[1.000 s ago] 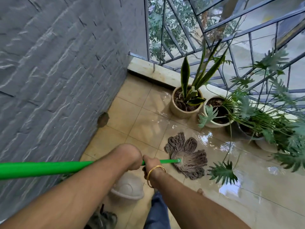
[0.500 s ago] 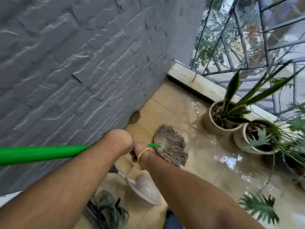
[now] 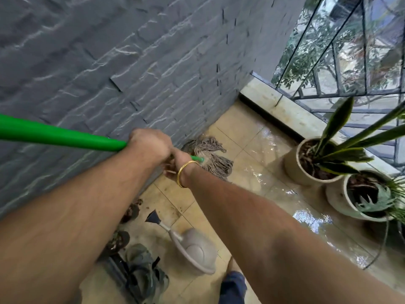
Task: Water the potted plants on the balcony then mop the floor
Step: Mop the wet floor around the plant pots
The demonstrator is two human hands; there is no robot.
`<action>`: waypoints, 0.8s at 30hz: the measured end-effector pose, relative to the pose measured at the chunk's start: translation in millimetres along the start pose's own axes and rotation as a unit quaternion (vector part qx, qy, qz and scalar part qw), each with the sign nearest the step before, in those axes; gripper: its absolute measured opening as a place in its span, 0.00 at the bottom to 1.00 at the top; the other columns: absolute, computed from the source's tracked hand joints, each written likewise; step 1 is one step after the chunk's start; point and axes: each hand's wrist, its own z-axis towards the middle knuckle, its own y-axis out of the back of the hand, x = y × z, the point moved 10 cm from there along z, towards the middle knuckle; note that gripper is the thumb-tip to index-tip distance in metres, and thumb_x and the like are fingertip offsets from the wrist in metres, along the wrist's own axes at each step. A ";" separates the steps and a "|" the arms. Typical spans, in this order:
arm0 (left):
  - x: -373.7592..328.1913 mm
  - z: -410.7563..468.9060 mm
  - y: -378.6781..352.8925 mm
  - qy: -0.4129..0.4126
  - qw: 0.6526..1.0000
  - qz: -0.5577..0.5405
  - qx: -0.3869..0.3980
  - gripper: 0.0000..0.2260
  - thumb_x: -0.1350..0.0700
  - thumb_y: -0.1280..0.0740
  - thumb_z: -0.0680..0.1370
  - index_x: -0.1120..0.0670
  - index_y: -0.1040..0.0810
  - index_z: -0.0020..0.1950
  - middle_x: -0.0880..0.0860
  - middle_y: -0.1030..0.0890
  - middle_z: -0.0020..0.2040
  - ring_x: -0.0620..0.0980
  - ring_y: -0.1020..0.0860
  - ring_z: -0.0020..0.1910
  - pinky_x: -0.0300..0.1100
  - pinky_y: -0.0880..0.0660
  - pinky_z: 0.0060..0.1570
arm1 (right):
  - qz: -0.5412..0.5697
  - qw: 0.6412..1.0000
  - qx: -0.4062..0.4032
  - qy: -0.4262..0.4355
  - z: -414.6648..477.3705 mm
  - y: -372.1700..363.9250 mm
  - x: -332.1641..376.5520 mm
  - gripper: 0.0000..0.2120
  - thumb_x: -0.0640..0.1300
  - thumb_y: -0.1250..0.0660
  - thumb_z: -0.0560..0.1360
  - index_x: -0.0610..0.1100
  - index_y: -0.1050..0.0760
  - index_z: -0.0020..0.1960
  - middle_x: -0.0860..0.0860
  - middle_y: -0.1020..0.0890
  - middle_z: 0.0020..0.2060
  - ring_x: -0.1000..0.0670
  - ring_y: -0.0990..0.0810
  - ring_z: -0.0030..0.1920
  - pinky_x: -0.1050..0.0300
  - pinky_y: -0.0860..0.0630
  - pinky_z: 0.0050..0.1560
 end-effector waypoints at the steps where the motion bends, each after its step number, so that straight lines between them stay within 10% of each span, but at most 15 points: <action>1: 4.2 4.3 2.7 0.003 1.000 0.002 0.000 0.13 0.55 0.37 0.81 0.53 0.19 0.63 0.52 0.19 0.57 0.55 0.20 0.55 0.50 0.25 0.52 | -0.012 1.000 0.005 0.002 -0.7 3.4 3.3 0.12 0.52 0.36 0.80 0.43 0.24 0.50 0.48 0.21 0.33 0.50 0.26 0.31 0.55 0.28 0.35; 8: 25.4 23.7 21.9 0.012 1.000 0.016 0.018 0.15 0.52 0.34 0.77 0.49 0.18 0.62 0.49 0.18 0.56 0.53 0.20 0.51 0.49 0.24 0.50 | -0.127 0.990 0.040 0.056 0.8 25.1 33.9 0.28 0.38 0.36 0.79 0.55 0.34 0.76 0.42 0.19 0.64 0.48 0.21 0.41 0.47 0.19 0.50; 24: 12.6 28.8 112.2 0.003 0.993 0.116 -0.011 0.16 0.52 0.36 0.80 0.50 0.21 0.68 0.48 0.20 0.66 0.52 0.21 0.65 0.48 0.28 0.57 | -0.342 0.921 0.004 0.187 -55.7 44.2 130.6 0.38 0.38 0.28 0.75 0.54 0.39 0.80 0.43 0.28 0.70 0.38 0.18 0.59 0.38 0.17 0.58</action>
